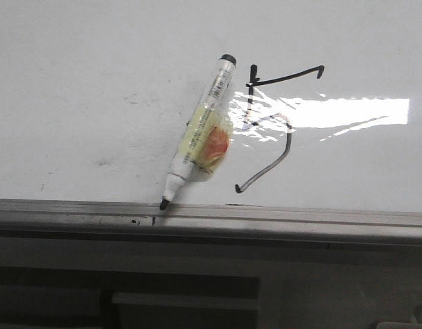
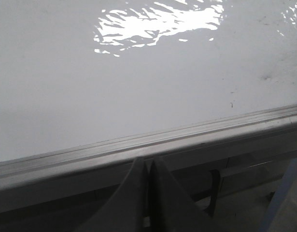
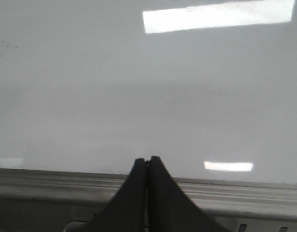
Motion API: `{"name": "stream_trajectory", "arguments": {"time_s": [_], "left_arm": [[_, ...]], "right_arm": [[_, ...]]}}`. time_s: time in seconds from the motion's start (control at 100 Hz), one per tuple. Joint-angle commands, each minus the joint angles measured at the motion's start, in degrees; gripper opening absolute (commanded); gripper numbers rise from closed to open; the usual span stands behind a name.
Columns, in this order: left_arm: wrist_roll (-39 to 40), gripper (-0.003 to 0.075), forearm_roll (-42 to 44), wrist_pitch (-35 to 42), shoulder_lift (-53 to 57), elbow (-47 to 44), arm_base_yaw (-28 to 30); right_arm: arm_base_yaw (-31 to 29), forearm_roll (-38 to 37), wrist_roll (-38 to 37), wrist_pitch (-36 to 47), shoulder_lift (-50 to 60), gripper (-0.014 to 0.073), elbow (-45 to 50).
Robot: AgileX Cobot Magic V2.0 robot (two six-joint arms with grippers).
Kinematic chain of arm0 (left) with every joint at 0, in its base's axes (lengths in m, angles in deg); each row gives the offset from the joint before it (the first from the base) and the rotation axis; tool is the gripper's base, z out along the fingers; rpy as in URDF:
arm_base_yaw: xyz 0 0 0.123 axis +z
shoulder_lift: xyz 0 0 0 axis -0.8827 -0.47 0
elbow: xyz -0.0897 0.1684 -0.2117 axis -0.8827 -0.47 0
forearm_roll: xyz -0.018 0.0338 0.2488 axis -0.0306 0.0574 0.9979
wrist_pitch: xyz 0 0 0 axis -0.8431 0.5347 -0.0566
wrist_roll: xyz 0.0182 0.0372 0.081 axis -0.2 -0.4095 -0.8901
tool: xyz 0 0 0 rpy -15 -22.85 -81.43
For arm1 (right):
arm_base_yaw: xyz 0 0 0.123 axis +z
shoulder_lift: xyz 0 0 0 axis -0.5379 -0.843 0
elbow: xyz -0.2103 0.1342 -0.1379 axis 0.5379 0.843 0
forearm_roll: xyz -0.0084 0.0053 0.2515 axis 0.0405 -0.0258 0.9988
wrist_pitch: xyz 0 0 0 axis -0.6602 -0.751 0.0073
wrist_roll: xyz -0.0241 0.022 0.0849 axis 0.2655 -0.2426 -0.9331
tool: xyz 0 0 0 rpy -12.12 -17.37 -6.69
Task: Write number 5 on whiteboard
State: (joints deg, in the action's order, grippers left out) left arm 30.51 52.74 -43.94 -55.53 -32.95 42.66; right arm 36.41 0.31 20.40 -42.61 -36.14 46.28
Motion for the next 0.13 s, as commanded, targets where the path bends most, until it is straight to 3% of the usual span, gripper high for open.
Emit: {"name": "stream_trajectory", "arguments": {"time_s": [0.0,0.12], "left_arm": [[0.39,-0.002,-0.52,3.82,1.5,-1.26,0.16],[0.39,-0.002,-0.52,3.82,1.5,-1.26,0.16]], "right_arm": [[-0.31,-0.85,0.01,1.02,0.93,-0.0043,1.17],[-0.31,-0.89,0.01,1.02,0.93,-0.0043,1.17]]}}
